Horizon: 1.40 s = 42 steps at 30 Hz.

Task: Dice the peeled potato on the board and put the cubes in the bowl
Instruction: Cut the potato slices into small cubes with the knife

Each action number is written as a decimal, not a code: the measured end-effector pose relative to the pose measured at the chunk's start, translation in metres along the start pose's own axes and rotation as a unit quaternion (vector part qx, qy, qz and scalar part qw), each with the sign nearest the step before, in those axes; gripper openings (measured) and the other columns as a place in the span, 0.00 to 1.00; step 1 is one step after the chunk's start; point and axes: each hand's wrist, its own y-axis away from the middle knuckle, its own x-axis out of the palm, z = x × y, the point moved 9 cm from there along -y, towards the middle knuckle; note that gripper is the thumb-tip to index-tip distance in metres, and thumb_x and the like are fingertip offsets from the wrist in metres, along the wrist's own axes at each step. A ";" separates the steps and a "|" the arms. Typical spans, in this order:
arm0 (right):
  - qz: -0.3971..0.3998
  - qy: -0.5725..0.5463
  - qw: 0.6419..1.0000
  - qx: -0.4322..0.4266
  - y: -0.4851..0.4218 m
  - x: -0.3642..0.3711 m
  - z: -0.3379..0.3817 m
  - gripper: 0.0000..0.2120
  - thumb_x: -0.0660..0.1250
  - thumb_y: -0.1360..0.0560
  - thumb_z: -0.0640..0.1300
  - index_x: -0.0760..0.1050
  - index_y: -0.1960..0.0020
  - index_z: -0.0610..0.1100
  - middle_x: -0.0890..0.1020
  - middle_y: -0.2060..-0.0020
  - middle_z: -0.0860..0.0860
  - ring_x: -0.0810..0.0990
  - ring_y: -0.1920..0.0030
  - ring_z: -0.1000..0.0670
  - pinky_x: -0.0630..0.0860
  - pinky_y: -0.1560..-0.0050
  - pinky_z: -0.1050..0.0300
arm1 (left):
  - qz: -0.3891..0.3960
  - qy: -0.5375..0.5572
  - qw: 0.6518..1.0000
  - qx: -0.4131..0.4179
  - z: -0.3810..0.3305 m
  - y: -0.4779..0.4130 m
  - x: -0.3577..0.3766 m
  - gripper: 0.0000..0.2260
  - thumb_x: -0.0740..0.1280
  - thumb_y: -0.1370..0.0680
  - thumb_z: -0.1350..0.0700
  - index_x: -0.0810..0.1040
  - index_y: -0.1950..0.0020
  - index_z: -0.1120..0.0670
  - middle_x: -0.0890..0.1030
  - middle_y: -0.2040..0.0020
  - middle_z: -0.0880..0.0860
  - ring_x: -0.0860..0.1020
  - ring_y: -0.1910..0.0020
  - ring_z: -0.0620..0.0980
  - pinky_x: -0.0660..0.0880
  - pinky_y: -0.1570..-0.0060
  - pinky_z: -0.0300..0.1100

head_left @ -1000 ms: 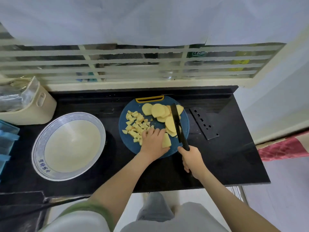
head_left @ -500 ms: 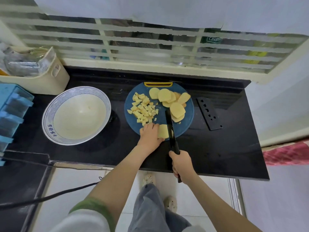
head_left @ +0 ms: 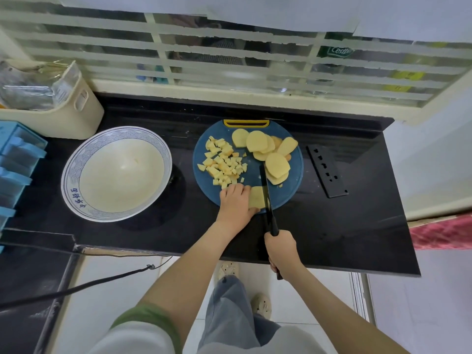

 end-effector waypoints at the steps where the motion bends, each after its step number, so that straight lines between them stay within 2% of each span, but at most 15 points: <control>1: 0.000 0.003 1.000 0.003 0.000 0.000 0.000 0.09 0.61 0.20 0.44 0.70 0.58 0.43 0.73 0.67 0.47 0.70 0.71 0.50 0.71 0.68 0.55 | 0.000 0.005 1.000 0.000 0.001 0.000 0.001 0.27 0.65 0.24 0.43 0.66 0.29 0.54 0.68 0.34 0.53 0.63 0.34 0.52 0.55 0.36 0.45; 7: -0.003 0.018 0.999 0.032 -0.003 -0.001 0.003 0.08 0.60 0.20 0.43 0.67 0.58 0.43 0.72 0.66 0.46 0.69 0.72 0.49 0.68 0.74 0.57 | 0.010 0.012 1.000 0.016 0.003 -0.001 0.003 0.28 0.65 0.24 0.43 0.65 0.28 0.55 0.68 0.35 0.53 0.63 0.34 0.52 0.55 0.36 0.44; 11: -0.001 0.010 0.999 0.030 -0.005 -0.001 0.005 0.08 0.60 0.20 0.43 0.67 0.57 0.44 0.72 0.65 0.46 0.69 0.71 0.49 0.68 0.73 0.57 | 0.003 0.010 1.000 0.021 0.002 0.000 0.002 0.28 0.65 0.24 0.43 0.65 0.29 0.55 0.68 0.35 0.53 0.63 0.35 0.52 0.55 0.37 0.44; 19: -0.006 -0.024 0.999 -0.024 0.006 -0.004 0.014 0.09 0.61 0.21 0.42 0.70 0.60 0.43 0.72 0.67 0.47 0.70 0.69 0.49 0.70 0.68 0.54 | -0.004 0.004 1.000 0.010 0.002 0.001 0.002 0.27 0.65 0.23 0.44 0.65 0.29 0.56 0.69 0.36 0.54 0.64 0.35 0.54 0.58 0.37 0.45; 27: -0.001 0.005 1.000 -0.011 0.003 0.004 0.013 0.08 0.61 0.20 0.42 0.71 0.58 0.42 0.75 0.62 0.45 0.74 0.62 0.47 0.74 0.60 0.54 | -0.012 0.036 0.999 0.000 0.002 -0.002 0.002 0.26 0.67 0.24 0.48 0.67 0.30 0.58 0.70 0.37 0.56 0.65 0.36 0.55 0.59 0.39 0.45; 31: -0.017 0.027 0.999 -0.004 0.000 0.003 0.013 0.08 0.61 0.20 0.43 0.70 0.57 0.43 0.75 0.62 0.47 0.74 0.64 0.50 0.76 0.61 0.56 | -0.006 0.052 0.999 0.000 0.004 -0.001 0.005 0.26 0.68 0.24 0.49 0.67 0.30 0.59 0.70 0.37 0.57 0.66 0.37 0.56 0.59 0.39 0.46; 38: -0.033 0.051 0.998 0.014 -0.007 0.005 0.011 0.08 0.61 0.20 0.44 0.69 0.57 0.43 0.76 0.61 0.46 0.76 0.63 0.48 0.79 0.57 0.52 | 0.008 0.036 0.999 0.009 0.003 -0.003 0.005 0.27 0.65 0.23 0.47 0.64 0.29 0.58 0.68 0.35 0.56 0.63 0.35 0.54 0.57 0.38 0.44; 42: -0.019 0.019 1.000 0.008 -0.004 0.007 0.011 0.08 0.61 0.21 0.42 0.70 0.58 0.42 0.75 0.63 0.46 0.73 0.65 0.48 0.74 0.61 0.53 | 0.014 0.043 0.999 -0.001 0.004 -0.003 0.009 0.27 0.66 0.23 0.48 0.63 0.28 0.57 0.67 0.35 0.55 0.63 0.35 0.54 0.57 0.37 0.44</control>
